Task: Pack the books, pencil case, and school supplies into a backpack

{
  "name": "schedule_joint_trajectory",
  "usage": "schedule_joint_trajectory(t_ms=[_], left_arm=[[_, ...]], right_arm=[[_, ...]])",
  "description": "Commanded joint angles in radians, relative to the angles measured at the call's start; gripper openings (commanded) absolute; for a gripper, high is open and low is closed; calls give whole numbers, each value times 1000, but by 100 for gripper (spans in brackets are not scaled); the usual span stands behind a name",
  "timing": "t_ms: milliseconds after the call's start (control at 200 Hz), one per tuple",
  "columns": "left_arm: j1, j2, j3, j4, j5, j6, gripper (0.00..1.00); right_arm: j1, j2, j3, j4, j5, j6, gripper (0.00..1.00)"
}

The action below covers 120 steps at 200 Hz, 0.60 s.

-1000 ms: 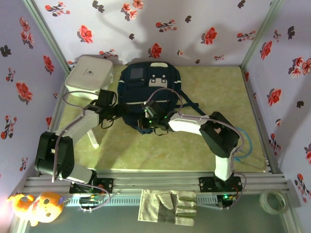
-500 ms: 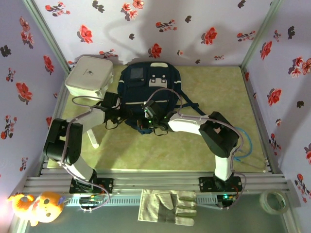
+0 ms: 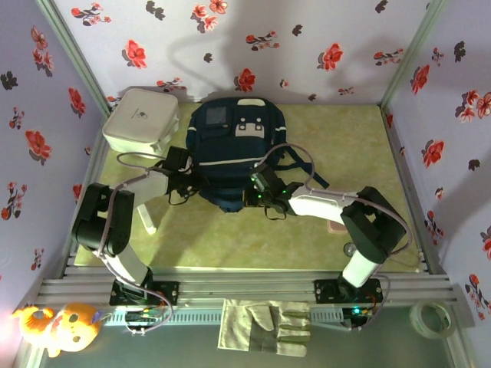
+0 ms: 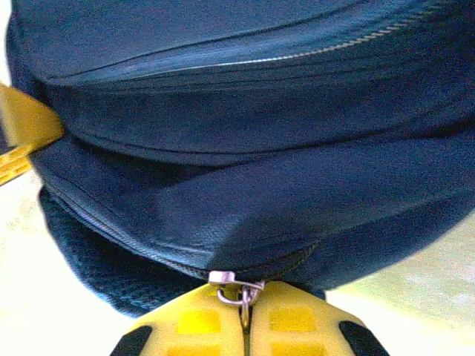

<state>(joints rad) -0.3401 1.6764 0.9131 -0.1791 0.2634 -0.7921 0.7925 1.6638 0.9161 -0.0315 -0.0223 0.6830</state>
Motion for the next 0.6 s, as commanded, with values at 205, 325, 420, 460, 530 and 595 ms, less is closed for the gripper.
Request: schedule_joint_trajectory(t_ms=[205,325,420,460,530,595], left_arm=[[13,-70,18,-93,-77,108,25],[6,-153,70,-169,-44,233,37],[-21,-197,100,-201,-10,341,45],[-42,-207,109,-203,-2,391,48],[-88,-211,127,-205,0,465,51],[-134,-196,148,-198,2,533,53]], right_arm=[[-50,-47,-5,-97,99,-14,0],[-50,-38,21,-43,9,-70,0],[-51,-36,27,16,-76,-97,0],[-50,-34,27,35,-105,-102,0],[-50,-34,30,53,-133,-107,1],[-51,-37,25,58,-135,-106,0]])
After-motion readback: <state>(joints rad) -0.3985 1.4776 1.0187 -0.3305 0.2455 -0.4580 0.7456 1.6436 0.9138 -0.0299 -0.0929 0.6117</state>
